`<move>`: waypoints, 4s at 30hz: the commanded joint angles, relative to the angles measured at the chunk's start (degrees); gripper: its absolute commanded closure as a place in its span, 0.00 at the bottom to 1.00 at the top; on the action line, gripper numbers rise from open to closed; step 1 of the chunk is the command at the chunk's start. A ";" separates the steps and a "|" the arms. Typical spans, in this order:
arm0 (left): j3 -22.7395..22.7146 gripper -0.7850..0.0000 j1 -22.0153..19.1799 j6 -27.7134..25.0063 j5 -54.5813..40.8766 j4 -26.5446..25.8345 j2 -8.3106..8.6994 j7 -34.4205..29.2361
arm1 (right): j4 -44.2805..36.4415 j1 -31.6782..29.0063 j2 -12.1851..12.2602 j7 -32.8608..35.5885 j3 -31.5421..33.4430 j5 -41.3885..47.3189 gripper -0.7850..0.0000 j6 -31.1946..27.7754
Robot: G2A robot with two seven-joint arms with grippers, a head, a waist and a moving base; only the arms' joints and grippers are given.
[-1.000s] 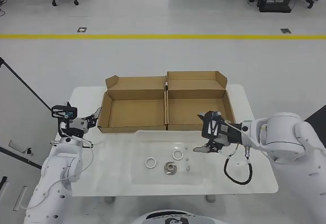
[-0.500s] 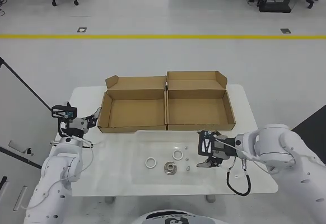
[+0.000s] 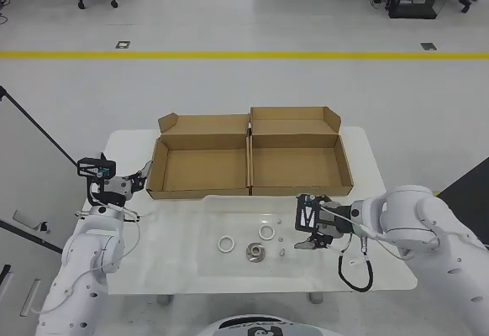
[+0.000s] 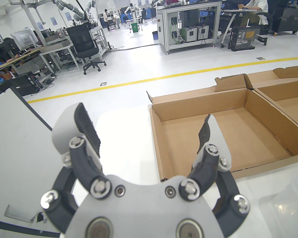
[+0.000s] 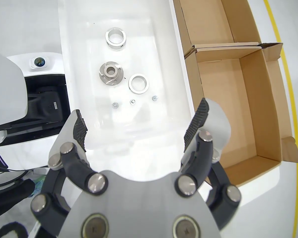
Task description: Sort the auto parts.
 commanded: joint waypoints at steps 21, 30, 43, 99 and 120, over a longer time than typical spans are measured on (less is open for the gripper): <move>0.00 0.00 0.00 0.00 0.00 0.00 0.00 0.00 | -0.77 25.10 3.98 11.23 -31.62 0.87 0.00 9.51; 0.00 0.00 0.00 0.00 0.00 0.00 0.00 0.00 | 2.24 32.66 4.10 13.70 -39.20 5.02 0.00 11.98; 0.00 0.00 0.00 0.00 0.00 0.00 0.00 0.00 | 7.68 37.13 2.78 12.13 -44.25 6.29 0.55 10.41; 0.00 0.00 0.00 0.00 0.00 0.00 0.00 0.00 | 22.68 46.43 -6.65 13.10 -62.12 9.38 0.73 11.38; 0.00 0.00 0.00 0.00 0.00 0.00 0.00 0.00 | 16.18 46.85 -0.47 12.44 -50.61 16.80 1.00 10.72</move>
